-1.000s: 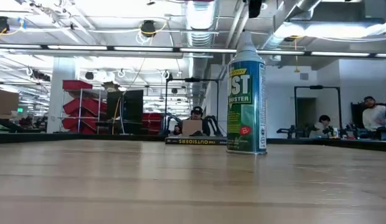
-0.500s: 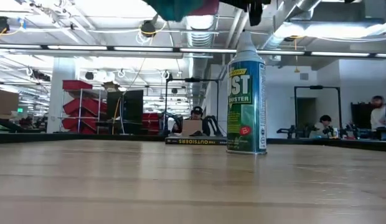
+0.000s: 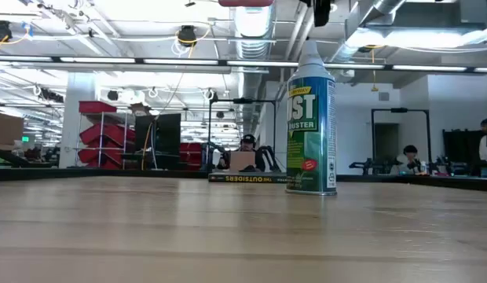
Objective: Apply microfiber cloth
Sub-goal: Wipe the back of the cellphone with the microfiber cloth
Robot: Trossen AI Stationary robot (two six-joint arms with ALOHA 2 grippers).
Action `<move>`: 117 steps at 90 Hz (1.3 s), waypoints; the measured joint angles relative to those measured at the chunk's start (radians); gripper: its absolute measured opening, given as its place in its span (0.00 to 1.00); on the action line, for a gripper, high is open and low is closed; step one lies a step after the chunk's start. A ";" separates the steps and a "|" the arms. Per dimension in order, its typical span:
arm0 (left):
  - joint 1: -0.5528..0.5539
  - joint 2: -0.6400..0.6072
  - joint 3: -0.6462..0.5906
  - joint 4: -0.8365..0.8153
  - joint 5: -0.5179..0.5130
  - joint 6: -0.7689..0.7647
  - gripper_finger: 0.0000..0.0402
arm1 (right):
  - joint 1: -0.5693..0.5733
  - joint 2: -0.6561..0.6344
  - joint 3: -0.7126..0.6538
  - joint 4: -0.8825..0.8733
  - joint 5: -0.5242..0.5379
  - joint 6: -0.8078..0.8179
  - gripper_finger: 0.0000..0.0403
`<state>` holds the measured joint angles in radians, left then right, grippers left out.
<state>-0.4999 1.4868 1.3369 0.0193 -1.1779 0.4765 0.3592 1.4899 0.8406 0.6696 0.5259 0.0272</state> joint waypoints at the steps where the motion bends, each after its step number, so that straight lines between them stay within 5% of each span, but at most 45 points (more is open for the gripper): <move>1: 0.000 -0.002 0.000 0.000 0.000 0.003 0.00 | 0.000 0.000 0.000 0.000 0.000 0.001 0.02; 33: 0.013 -0.056 0.012 -0.012 0.027 0.045 0.00 | 0.013 0.004 -0.002 -0.029 -0.051 -0.013 0.02; 67: -0.051 -0.055 0.012 -0.247 0.021 -0.140 0.00 | 0.022 0.004 -0.002 -0.048 -0.039 -0.016 0.02; 117: -0.293 -0.113 -0.099 -0.860 -0.162 -0.931 0.00 | 0.028 0.001 -0.002 -0.090 -0.019 -0.012 0.02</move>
<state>-0.7931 1.3737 1.2378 -0.8409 -1.3397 -0.4541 0.3870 1.4914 0.8387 0.5797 0.5064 0.0155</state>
